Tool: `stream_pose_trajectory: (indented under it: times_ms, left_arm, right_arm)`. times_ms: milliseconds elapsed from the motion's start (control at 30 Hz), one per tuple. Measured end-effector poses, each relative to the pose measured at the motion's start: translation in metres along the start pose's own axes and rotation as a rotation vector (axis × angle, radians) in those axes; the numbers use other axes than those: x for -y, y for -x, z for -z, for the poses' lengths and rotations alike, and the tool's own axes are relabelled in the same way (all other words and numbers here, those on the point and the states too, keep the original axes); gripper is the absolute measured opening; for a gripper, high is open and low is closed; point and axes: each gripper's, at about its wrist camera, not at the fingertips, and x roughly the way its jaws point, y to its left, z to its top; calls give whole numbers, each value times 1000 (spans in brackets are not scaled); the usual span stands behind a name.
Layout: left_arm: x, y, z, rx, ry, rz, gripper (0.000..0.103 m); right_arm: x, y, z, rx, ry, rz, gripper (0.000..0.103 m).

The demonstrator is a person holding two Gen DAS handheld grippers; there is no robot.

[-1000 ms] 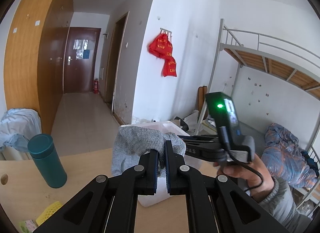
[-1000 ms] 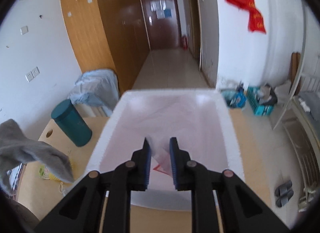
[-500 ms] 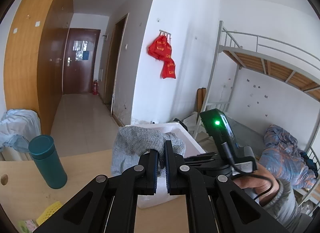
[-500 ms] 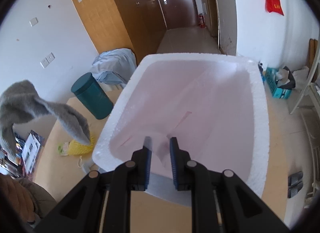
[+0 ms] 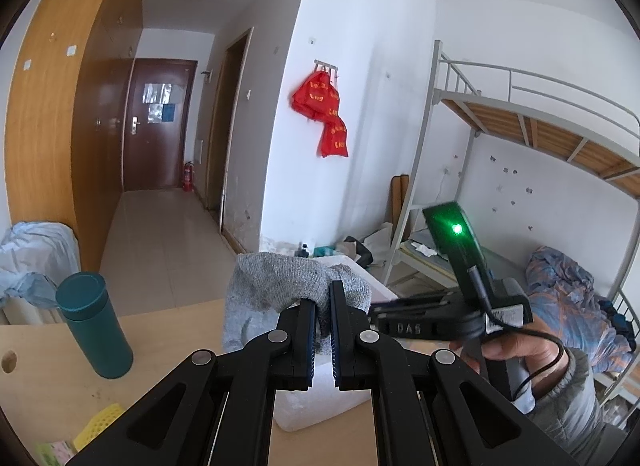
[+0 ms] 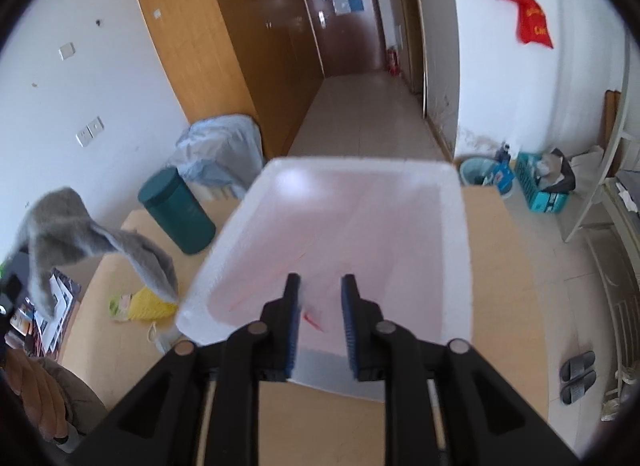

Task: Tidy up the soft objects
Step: 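Move the grey sock over the white foam box with the left tool, then open the left tool to drop the grey sock into the box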

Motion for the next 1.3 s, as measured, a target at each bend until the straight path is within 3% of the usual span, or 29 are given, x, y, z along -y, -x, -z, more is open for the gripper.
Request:
stream_pose_trajectory:
  times_ms: [67,133,300,467,900,1233,1300]
  left_arm:
    - [1,1,0,3,-5,3,6]
    - [2,2,0,6,-9,5,6]
    - [3,-1,1,-5,-13,16,6]
    - [12,-10,3,-19,-35,37,6]
    - [27,-81,-10,-100,-59,162,6]
    - [22,-115,-11,-153,-26,179,11]
    - [22,-120,-8,-172,-39,140,15]
  right_arm:
    - [-4,10,2,53,-7,-11,61]
    - [-5,23,3,117,-16,-35,65]
    - [-7,41,9,194,-34,-31,66]
    - [-2,44,16,205,-41,-21,66]
    - [12,63,29,235,-53,33,66]
    - [17,65,32,242,-57,35,66]
    - [17,64,33,241,-55,36,66]
